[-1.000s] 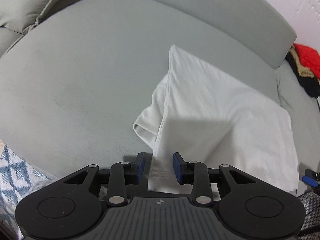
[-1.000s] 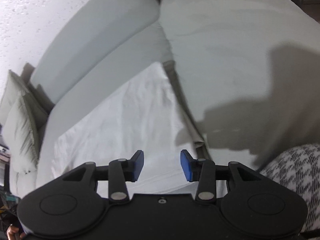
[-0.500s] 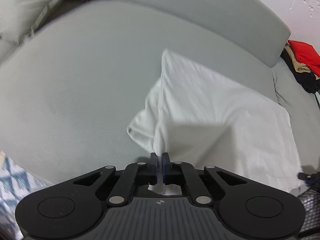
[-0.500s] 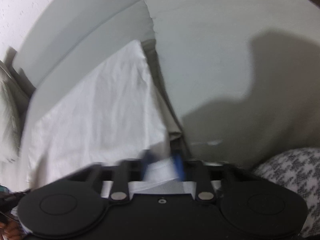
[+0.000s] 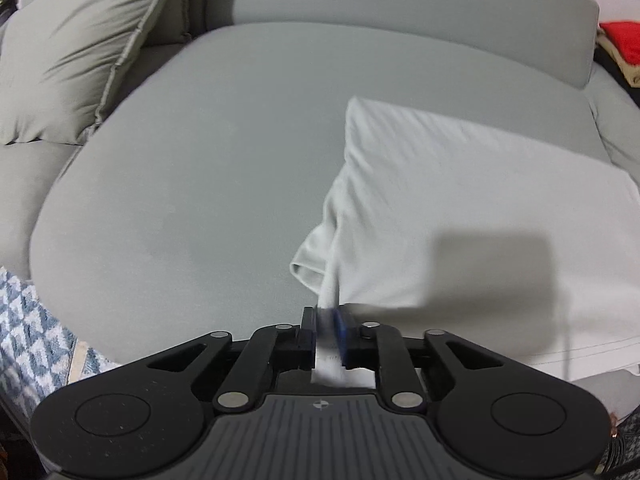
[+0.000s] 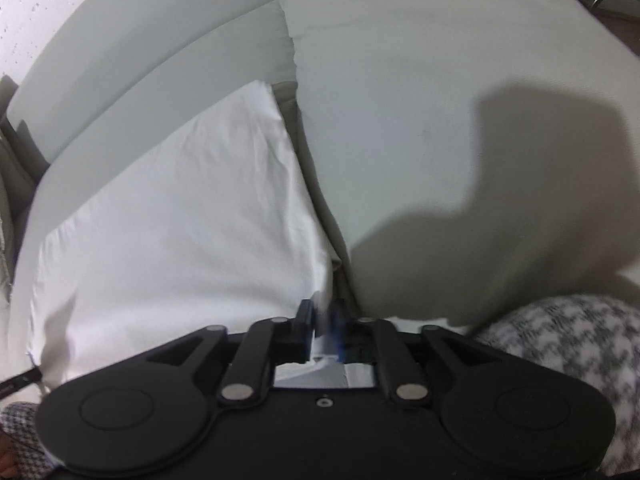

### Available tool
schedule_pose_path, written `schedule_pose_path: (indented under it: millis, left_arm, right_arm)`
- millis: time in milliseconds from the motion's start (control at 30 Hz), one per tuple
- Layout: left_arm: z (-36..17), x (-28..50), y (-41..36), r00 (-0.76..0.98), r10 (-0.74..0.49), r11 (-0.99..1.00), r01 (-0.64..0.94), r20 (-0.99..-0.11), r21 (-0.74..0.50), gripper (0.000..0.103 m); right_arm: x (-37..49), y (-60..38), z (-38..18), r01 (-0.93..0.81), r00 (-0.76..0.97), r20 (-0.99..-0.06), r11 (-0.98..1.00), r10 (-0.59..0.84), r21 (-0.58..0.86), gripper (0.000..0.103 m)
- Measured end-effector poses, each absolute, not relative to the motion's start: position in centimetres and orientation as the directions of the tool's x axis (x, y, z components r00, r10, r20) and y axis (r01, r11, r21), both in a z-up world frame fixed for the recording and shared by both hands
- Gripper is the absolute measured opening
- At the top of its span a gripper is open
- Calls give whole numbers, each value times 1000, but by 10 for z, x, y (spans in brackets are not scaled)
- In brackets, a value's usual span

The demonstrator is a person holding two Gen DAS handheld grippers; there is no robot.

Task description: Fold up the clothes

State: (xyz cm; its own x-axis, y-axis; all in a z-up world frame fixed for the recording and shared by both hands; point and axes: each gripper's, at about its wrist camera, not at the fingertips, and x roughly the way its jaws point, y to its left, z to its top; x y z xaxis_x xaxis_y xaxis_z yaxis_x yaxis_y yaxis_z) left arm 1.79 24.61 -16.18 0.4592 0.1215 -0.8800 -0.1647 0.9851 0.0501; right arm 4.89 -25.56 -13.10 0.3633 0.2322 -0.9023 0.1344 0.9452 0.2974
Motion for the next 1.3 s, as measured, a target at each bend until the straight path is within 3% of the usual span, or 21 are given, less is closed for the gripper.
schedule_pose_path:
  millis: [100,200,233,333,500,733,800,833,933,1033,1100,1167,1200,1233,1300]
  left_arm:
    - [-145,4,248,505,190,976,-187,-842,109,17]
    - [-128,-1,243,584,138,986,-154,-800,58,18]
    - [-126,3,237,599,109,990,-134,-794,35,18]
    - [-134,27,205,613,48,998,-57,-789,16,19]
    - [-169,57,136,599,-48,992,123,-799,33,22]
    - [-180,1,93,593,-18,897,365,-805,250,14]
    - [-174,-14,101,559,-45,892,395,-828,218,17]
    - [-172,-21,105,541,-59,890,409,-839,202,26]
    - [-161,-27,122,543,-90,913,379,-835,148,29]
    - [-145,-10,136,616,-78,950,283,-784,128,29]
    - [-138,11,147,654,-55,973,205,-754,106,29]
    - [-136,36,156,679,-34,988,136,-733,80,28]
    - [-136,49,160,686,-24,993,104,-727,65,26]
    - [-137,60,162,691,-18,995,82,-723,54,22]
    - [-140,83,166,700,-5,999,41,-714,34,16]
  right_arm:
    - [37,-262,-115,112,400,-885,945,239,306,34]
    - [30,-275,-94,109,486,-830,923,274,369,41]
    - [33,-274,-89,96,516,-800,908,306,408,40]
    - [46,-251,-90,41,543,-748,878,381,478,18]
    - [70,-186,-113,-66,480,-760,882,438,467,17]
    - [32,-157,-123,-247,389,-835,917,390,314,18]
    - [17,-166,-115,-261,345,-851,911,396,319,18]
    - [10,-172,-112,-262,324,-856,908,402,328,18]
    - [4,-190,-100,-228,310,-841,894,443,387,21]
    - [3,-199,-77,-206,400,-788,884,467,419,40]
    - [20,-202,-75,-171,472,-749,882,465,440,43]
    - [38,-203,-76,-133,539,-711,879,452,458,36]
    - [48,-204,-76,-116,569,-692,877,444,467,29]
    - [57,-205,-78,-98,594,-674,871,440,482,16]
    - [76,-207,-83,-62,642,-637,857,426,511,13]
